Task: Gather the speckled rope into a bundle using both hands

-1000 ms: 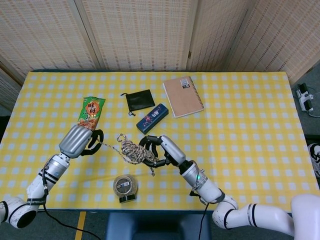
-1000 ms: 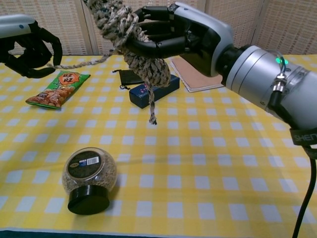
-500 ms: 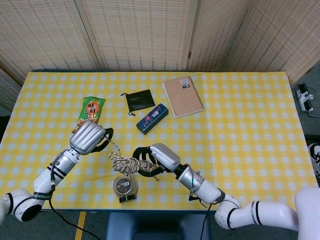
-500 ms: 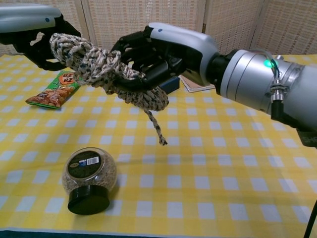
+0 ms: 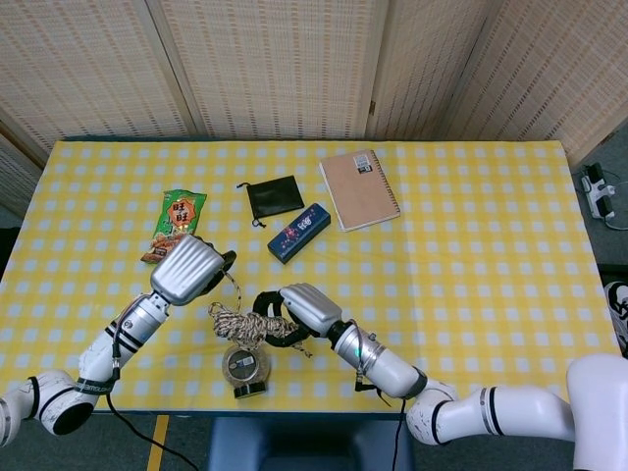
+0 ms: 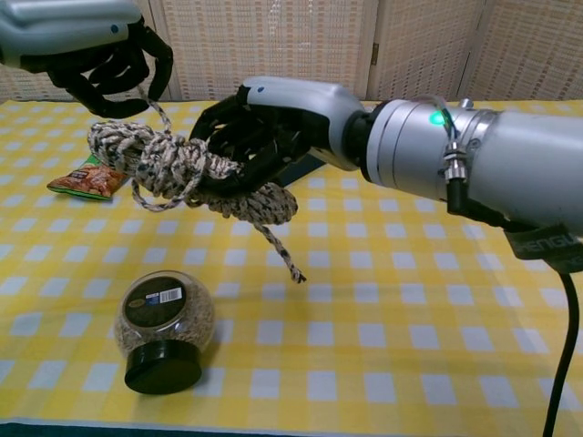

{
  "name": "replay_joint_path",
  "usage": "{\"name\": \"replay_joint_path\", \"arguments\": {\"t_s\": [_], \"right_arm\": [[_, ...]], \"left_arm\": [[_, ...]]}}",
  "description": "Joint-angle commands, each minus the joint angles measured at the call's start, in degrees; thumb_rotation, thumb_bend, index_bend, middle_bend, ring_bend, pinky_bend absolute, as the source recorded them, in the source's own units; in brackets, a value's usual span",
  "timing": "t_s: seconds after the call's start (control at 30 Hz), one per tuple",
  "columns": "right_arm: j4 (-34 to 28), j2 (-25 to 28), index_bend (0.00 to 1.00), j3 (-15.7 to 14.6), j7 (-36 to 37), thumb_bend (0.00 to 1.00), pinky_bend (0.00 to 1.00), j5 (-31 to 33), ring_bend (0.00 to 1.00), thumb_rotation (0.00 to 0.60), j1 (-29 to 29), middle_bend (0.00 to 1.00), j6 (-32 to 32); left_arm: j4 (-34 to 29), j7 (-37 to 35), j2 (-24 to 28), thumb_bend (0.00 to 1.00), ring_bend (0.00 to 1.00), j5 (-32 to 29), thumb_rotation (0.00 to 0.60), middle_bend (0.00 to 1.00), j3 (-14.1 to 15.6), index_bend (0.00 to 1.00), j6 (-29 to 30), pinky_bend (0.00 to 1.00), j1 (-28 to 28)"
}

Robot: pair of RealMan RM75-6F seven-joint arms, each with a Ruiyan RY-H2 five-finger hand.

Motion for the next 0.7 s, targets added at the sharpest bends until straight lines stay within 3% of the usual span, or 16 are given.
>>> {"name": "replay_joint_path", "arguments": {"t_s": [0.03,0.43,0.7], "right_arm": [[-0.4,-1.1,0.9,0.4,-4.5,0.63,0.72,4.8,0.85,0.6,2.5,0.78,-0.6],[1.5,-6.8,0.9,1.9,-13.9,0.63,0.72,20.3,0.84,0.6,6.9,0.78,6.0],[3.5,-10.9,0.9,4.8,-15.6,0.63,0.72,26.0,0.84,0.6,6.9,0.78,12.6]], "left_arm": [[-0.3,2.0,-0.8,0.49,0.76,0.6,0.6,0.86,0.2,0.62,0.9,0.78,-0.2],[0.6,4.6,-3.5,0.49,0.76,4.1,0.6,0.86,1.2,0.61,5.7,0.78,1.1],[-0.7,5.9,-3.6,0.49,0.76,5.1,0.6,0.86,2.2,0.61,9.0,0.78,3.4]]}}
